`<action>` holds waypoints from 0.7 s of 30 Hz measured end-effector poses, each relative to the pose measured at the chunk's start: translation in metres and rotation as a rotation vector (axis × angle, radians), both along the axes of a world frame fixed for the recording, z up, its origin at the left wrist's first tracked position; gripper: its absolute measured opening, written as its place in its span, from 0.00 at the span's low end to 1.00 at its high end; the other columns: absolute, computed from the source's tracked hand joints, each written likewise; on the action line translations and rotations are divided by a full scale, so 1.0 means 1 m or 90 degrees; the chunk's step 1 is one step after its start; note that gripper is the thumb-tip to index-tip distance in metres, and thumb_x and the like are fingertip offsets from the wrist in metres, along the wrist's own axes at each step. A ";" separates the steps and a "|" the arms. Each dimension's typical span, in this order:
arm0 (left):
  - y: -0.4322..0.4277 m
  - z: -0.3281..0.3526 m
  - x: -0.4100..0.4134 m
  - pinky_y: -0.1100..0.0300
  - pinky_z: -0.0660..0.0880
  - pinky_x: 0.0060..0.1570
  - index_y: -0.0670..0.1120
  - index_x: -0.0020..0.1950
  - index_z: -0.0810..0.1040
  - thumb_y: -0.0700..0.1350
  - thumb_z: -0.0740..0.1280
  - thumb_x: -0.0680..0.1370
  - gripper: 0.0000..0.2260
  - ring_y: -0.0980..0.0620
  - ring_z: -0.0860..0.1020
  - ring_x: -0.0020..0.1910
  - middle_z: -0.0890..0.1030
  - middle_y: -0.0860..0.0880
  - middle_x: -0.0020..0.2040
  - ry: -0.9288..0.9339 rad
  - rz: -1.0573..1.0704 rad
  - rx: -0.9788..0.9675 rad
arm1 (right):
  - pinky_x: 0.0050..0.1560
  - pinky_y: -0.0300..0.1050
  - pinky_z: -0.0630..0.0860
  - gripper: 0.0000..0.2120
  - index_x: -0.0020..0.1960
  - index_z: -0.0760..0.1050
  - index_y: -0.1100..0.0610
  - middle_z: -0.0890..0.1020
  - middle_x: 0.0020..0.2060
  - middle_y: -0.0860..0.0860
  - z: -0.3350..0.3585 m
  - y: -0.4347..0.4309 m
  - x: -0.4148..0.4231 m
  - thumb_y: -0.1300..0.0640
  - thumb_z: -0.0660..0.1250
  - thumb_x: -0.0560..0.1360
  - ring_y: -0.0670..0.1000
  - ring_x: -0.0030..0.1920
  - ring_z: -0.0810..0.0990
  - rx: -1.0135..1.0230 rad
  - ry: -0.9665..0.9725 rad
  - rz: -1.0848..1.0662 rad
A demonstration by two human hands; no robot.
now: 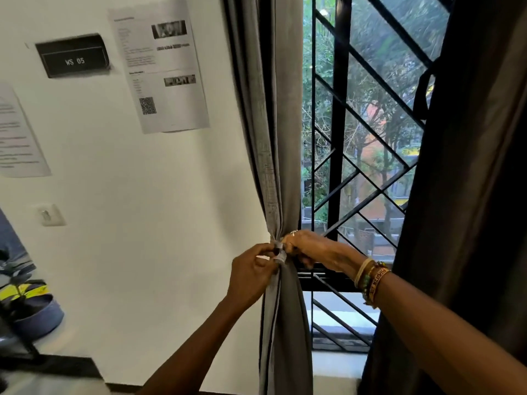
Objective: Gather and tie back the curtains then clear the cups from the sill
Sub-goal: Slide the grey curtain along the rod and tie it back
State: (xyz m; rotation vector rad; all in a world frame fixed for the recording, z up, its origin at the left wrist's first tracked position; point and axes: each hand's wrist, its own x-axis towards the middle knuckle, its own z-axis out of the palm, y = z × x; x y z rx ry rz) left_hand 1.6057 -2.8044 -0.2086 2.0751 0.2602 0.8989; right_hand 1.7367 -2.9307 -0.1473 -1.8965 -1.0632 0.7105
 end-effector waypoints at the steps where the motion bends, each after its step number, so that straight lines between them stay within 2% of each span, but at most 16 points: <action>1: -0.004 -0.001 -0.003 0.73 0.75 0.45 0.61 0.56 0.78 0.46 0.77 0.72 0.17 0.63 0.82 0.47 0.84 0.59 0.50 0.002 -0.045 -0.038 | 0.30 0.40 0.65 0.12 0.40 0.72 0.55 0.70 0.35 0.52 0.001 0.000 -0.001 0.57 0.55 0.80 0.46 0.30 0.66 0.001 -0.004 -0.004; 3: -0.013 -0.002 -0.005 0.73 0.75 0.47 0.61 0.59 0.78 0.47 0.78 0.71 0.20 0.64 0.81 0.49 0.83 0.66 0.47 0.007 -0.053 -0.056 | 0.32 0.40 0.67 0.12 0.45 0.73 0.57 0.71 0.39 0.55 0.004 0.002 -0.001 0.55 0.55 0.82 0.47 0.32 0.67 -0.021 0.014 0.006; 4: -0.017 -0.004 -0.004 0.74 0.74 0.45 0.63 0.54 0.79 0.47 0.78 0.71 0.16 0.66 0.81 0.46 0.82 0.69 0.42 -0.003 -0.010 -0.053 | 0.34 0.40 0.69 0.11 0.47 0.73 0.57 0.71 0.40 0.55 0.004 0.003 0.000 0.54 0.56 0.83 0.47 0.33 0.68 -0.035 0.025 0.017; 6: -0.019 -0.005 0.001 0.74 0.73 0.42 0.63 0.45 0.79 0.47 0.75 0.74 0.10 0.65 0.81 0.40 0.80 0.67 0.35 -0.024 0.097 -0.028 | 0.35 0.40 0.74 0.09 0.48 0.75 0.58 0.75 0.40 0.55 0.005 0.005 0.000 0.56 0.58 0.83 0.48 0.35 0.73 -0.060 0.032 0.042; 8: -0.012 -0.008 0.004 0.70 0.73 0.40 0.56 0.44 0.82 0.48 0.72 0.76 0.02 0.61 0.80 0.37 0.81 0.62 0.35 0.010 0.151 0.006 | 0.35 0.41 0.78 0.08 0.52 0.78 0.59 0.80 0.43 0.55 0.005 0.004 -0.001 0.60 0.60 0.83 0.48 0.35 0.78 -0.058 0.015 0.045; 10: -0.002 -0.010 0.002 0.73 0.70 0.38 0.51 0.45 0.84 0.51 0.70 0.77 0.06 0.61 0.78 0.34 0.82 0.57 0.37 0.072 0.153 0.066 | 0.34 0.41 0.79 0.09 0.52 0.80 0.57 0.83 0.41 0.53 0.003 -0.001 -0.002 0.63 0.62 0.82 0.49 0.35 0.82 0.019 0.017 -0.023; 12: 0.004 -0.008 0.001 0.72 0.69 0.36 0.49 0.44 0.84 0.52 0.68 0.79 0.09 0.59 0.77 0.33 0.82 0.54 0.36 0.111 0.128 0.126 | 0.34 0.42 0.81 0.07 0.49 0.82 0.56 0.84 0.38 0.52 0.000 -0.005 -0.001 0.65 0.66 0.79 0.49 0.34 0.84 0.108 -0.042 -0.114; 14: 0.003 -0.003 0.003 0.66 0.70 0.37 0.48 0.43 0.83 0.52 0.66 0.80 0.12 0.55 0.78 0.34 0.82 0.51 0.35 0.127 0.106 0.168 | 0.35 0.45 0.82 0.06 0.47 0.81 0.55 0.84 0.36 0.53 -0.004 -0.003 -0.002 0.65 0.69 0.77 0.50 0.33 0.85 0.148 -0.128 -0.160; 16: 0.004 0.001 0.004 0.60 0.71 0.38 0.46 0.42 0.82 0.52 0.64 0.81 0.14 0.52 0.78 0.34 0.82 0.49 0.35 0.151 0.107 0.196 | 0.33 0.49 0.82 0.07 0.46 0.77 0.56 0.84 0.36 0.57 -0.008 -0.002 0.004 0.66 0.70 0.77 0.53 0.32 0.84 0.186 -0.106 -0.208; 18: 0.008 0.001 0.002 0.62 0.67 0.34 0.46 0.41 0.81 0.52 0.63 0.82 0.15 0.53 0.76 0.33 0.80 0.49 0.34 0.182 0.110 0.234 | 0.33 0.52 0.81 0.08 0.47 0.72 0.57 0.84 0.36 0.59 -0.007 -0.007 0.016 0.67 0.69 0.76 0.56 0.31 0.83 0.222 -0.057 -0.261; 21: 0.013 0.001 0.000 0.65 0.62 0.31 0.46 0.36 0.77 0.52 0.62 0.82 0.17 0.54 0.71 0.30 0.76 0.51 0.31 0.200 0.109 0.252 | 0.33 0.55 0.83 0.09 0.48 0.72 0.59 0.84 0.31 0.54 -0.004 -0.012 0.028 0.67 0.71 0.75 0.56 0.29 0.82 0.243 -0.044 -0.308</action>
